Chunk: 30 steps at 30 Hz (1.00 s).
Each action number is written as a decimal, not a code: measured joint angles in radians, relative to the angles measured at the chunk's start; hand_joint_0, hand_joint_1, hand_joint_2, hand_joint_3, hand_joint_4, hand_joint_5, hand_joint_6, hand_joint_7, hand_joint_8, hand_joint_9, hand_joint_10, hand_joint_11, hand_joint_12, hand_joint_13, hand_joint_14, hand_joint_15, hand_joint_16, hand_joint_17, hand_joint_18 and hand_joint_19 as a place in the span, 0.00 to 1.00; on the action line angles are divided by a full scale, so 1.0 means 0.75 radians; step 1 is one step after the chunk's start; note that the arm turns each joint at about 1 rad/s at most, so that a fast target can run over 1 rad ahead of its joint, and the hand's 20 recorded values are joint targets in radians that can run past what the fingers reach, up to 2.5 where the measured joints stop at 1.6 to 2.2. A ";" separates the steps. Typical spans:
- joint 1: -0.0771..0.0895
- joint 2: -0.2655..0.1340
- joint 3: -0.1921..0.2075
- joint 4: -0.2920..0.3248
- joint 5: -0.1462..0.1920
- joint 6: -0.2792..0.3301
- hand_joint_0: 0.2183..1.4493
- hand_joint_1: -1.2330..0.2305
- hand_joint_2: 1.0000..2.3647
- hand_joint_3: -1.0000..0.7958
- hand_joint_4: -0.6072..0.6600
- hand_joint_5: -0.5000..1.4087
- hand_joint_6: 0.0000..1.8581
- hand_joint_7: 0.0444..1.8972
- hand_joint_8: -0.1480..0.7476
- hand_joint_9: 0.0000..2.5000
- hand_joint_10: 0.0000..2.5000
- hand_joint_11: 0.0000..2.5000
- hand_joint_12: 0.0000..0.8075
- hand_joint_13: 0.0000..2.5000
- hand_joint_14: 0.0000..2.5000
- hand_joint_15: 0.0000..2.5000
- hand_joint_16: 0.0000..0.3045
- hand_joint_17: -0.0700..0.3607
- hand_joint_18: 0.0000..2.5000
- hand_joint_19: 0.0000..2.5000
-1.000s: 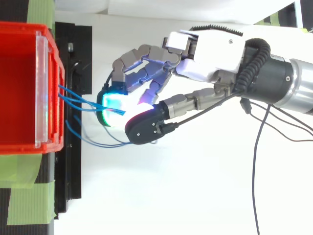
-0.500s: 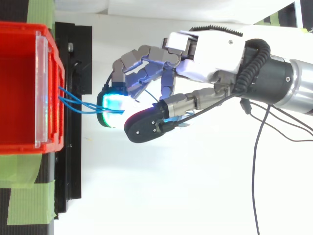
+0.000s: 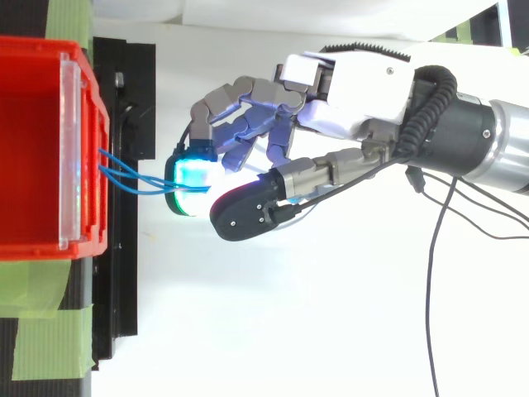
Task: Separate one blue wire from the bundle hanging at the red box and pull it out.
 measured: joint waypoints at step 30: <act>-0.009 0.038 0.000 -0.012 -0.006 -0.039 0.36 0.40 0.01 0.40 0.63 0.16 0.44 0.51 0.57 0.44 0.00 0.51 0.37 0.59 0.27 0.52 0.18 0.45 0.29 0.24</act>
